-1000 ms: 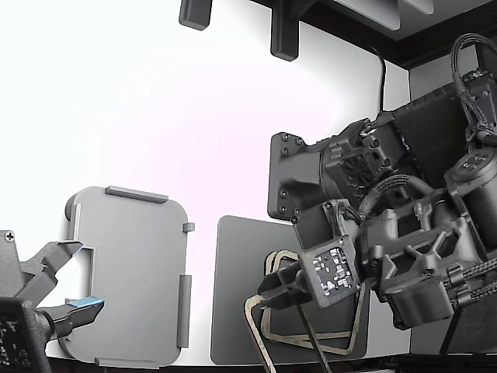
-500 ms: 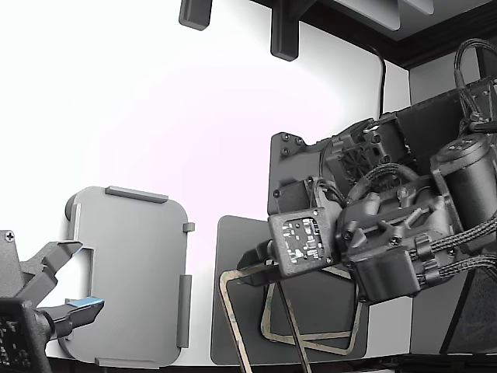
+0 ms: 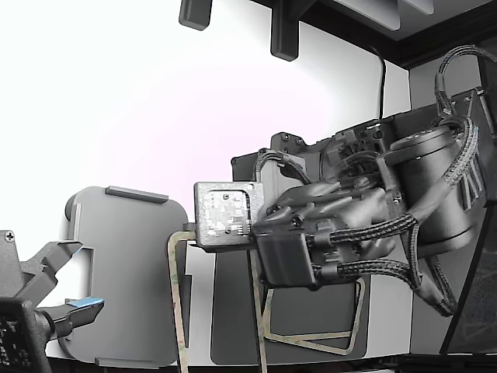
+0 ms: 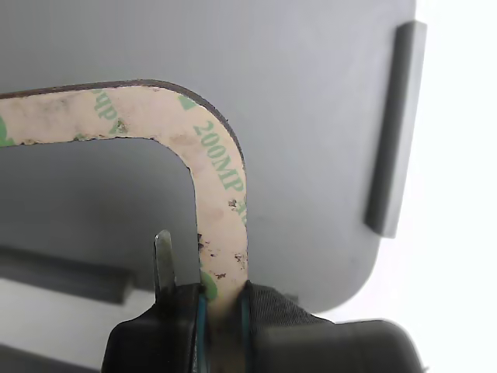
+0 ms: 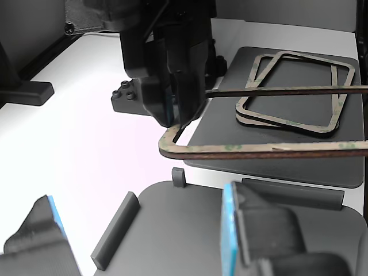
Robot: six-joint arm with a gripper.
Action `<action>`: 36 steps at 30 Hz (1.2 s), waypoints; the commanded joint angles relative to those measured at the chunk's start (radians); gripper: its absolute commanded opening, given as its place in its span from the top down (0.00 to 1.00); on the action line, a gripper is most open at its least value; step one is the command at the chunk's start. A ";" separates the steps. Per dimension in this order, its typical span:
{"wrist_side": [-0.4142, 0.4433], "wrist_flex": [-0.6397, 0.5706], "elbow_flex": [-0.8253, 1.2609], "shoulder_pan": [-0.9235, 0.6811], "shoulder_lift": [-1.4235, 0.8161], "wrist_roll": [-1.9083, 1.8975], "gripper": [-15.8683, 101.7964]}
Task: Move top rectangular frame to the holder.
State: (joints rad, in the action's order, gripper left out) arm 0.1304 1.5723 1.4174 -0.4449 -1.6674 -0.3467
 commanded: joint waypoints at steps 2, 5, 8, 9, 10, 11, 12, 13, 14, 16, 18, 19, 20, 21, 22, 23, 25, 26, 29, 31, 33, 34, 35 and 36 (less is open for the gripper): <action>0.002 0.015 -0.127 0.046 0.060 0.020 0.95; 0.002 0.020 -0.175 0.069 0.115 0.021 0.95; -0.002 0.023 -0.227 0.084 0.170 0.026 0.95; -0.005 0.023 -0.244 0.089 0.189 0.031 0.95; -0.005 0.026 -0.261 0.092 0.207 0.034 0.95; -0.005 0.031 -0.279 0.095 0.229 0.035 0.95; -0.003 0.037 -0.301 0.098 0.250 0.032 0.95; -0.003 0.044 -0.319 0.103 0.270 0.031 0.95; -0.006 0.049 -0.334 0.109 0.288 0.029 0.95; -0.006 0.061 -0.371 0.121 0.331 0.020 0.95; -0.008 0.081 -0.422 0.132 0.379 0.008 0.95; -0.008 0.081 -0.437 0.135 0.394 0.008 0.95; -0.006 0.081 -0.449 0.137 0.407 0.012 0.95; -0.005 0.081 -0.462 0.140 0.417 0.018 0.95; -0.005 0.081 -0.466 0.141 0.423 0.020 0.95; -0.005 0.081 -0.471 0.143 0.428 0.017 0.95; 0.000 0.081 -0.474 0.146 0.434 0.006 0.95; 0.002 0.081 -0.472 0.147 0.434 0.002 0.95; 0.012 0.081 -0.462 0.152 0.439 0.003 0.95; 0.020 0.081 -0.453 0.155 0.440 -0.003 0.95; 0.028 0.081 -0.451 0.158 0.446 -0.009 0.95; 0.029 0.081 -0.453 0.158 0.449 -0.011 0.95; 0.032 0.081 -0.453 0.158 0.453 -0.009 0.95; 0.034 0.081 -0.451 0.160 0.453 -0.009 0.95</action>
State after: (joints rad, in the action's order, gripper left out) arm 0.1595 1.6460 0.9817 -0.3022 -1.1919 -0.3559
